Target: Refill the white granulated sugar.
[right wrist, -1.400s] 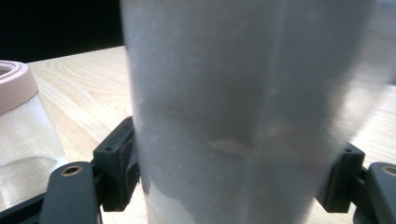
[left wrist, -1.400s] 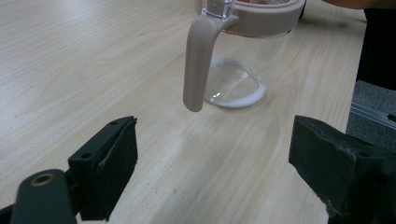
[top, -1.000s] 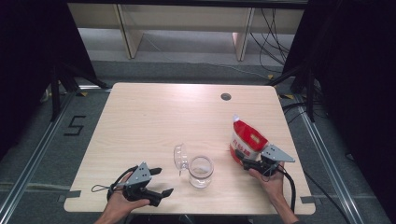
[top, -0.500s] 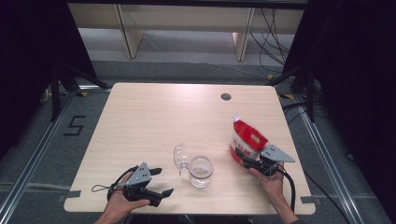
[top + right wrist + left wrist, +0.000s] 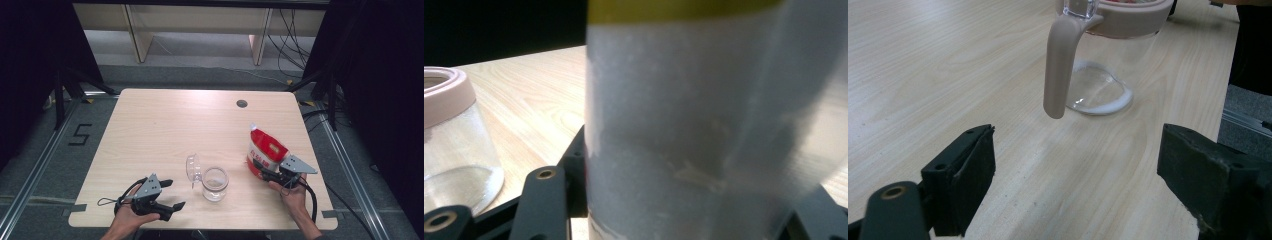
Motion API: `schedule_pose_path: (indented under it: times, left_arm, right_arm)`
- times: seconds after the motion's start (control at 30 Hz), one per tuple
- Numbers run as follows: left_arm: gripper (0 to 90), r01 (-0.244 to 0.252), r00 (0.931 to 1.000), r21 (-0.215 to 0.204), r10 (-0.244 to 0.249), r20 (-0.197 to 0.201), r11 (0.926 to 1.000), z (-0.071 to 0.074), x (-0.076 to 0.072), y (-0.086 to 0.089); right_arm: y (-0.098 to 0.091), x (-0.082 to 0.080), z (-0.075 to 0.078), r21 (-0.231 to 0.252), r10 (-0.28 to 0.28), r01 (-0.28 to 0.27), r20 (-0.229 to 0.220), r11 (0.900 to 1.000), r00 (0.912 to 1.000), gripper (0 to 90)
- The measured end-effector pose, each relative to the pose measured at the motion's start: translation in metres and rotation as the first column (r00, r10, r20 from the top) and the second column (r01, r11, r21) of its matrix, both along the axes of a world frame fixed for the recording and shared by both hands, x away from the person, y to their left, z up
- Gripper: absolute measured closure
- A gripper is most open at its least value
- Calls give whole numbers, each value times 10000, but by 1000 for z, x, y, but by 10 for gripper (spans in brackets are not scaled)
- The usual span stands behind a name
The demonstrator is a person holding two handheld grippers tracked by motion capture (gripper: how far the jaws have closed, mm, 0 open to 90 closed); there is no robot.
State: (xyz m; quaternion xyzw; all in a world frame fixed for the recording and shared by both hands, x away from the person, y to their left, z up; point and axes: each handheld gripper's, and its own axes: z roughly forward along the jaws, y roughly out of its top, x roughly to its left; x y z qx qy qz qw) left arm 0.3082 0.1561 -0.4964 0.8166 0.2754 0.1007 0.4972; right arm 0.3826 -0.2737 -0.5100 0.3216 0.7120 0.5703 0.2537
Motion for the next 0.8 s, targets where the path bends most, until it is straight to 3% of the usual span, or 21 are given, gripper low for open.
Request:
schedule_pose_path:
  times: [0.07, 0.1, 0.13, 0.17, 0.23, 0.33, 0.4, 0.43, 0.47, 0.53, 0.6, 0.63, 0.67, 0.7, 0.8]
  left_arm:
    - [154, 11, 10000, -26, -11, 27, 10000, 0, 0, 0]
    - [154, 12, 10000, -32, -12, 23, 10000, 0, 0, 0]
    - [154, 4, 10000, 3, -4, 34, 10000, 1, 0, 0]
    - [154, -5, 10000, -1, 5, 38, 10000, 1, 0, 0]
    - [154, -48, 10000, 51, 48, 59, 10000, 1, 0, 1]
    - [154, -19, 10000, 12, 19, 55, 10000, 1, 0, 1]
    - [154, 0, 10000, 5, 0, 57, 10000, 1, 0, 1]
    - [154, -47, 10000, 58, 47, 67, 10000, 1, 0, 1]
    - [154, -49, 10000, 54, 49, 71, 10000, 1, 0, 1]
    - [154, -27, 9999, 75, 26, 109, 10000, 1, 0, 1]
    - [154, -56, 9999, 52, 56, 87, 10000, 1, 0, 1]
    - [154, -59, 10000, 45, 58, 75, 10000, 1, 0, 1]
    - [154, -59, 10000, 49, 58, 76, 10000, 1, 0, 1]
    - [154, -59, 10000, 42, 59, 79, 10000, 1, 0, 1]
    - [154, -24, 10000, 9, 24, 87, 10000, 1, 0, 2]
  right_arm:
    - [-1, 1, 2, -390, 242, -235, 170, 9990, 9996, 441]
    - [0, -1, 2, -348, 69, -65, 131, 9994, 9999, 442]
    - [2, -4, 3, 24, 4, -4, 5, 10000, 10000, 442]
    - [1, -4, 4, -364, 210, -209, 26, 9991, 9998, 443]
    - [1, -2, 7, -273, 497, -483, 535, 9985, 9973, 444]
    - [1, -8, 11, -77, 321, -319, 284, 9995, 9991, 445]
    - [0, -8, 11, -165, 181, -173, 490, 9997, 9986, 445]
    - [-2, -6, 12, -378, 346, -313, 905, 9988, 9953, 445]
    - [-1, -8, 13, -242, 443, -430, 586, 9988, 9973, 445]
    - [-2, -11, 16, -494, 470, -441, 573, 9978, 9973, 446]
    - [-2, -13, 18, -694, 645, -591, 784, 9958, 9948, 446]
    - [-2, -14, 19, -753, 547, -465, 1110, 9961, 9923, 446]
    - [-2, -15, 20, -879, 769, -694, 853, 9937, 9934, 446]
    - [-1, -17, 22, -952, 738, -654, 878, 9933, 9934, 446]
    - [0, -21, 25, -932, 780, -665, 1260, 9934, 9890, 446]
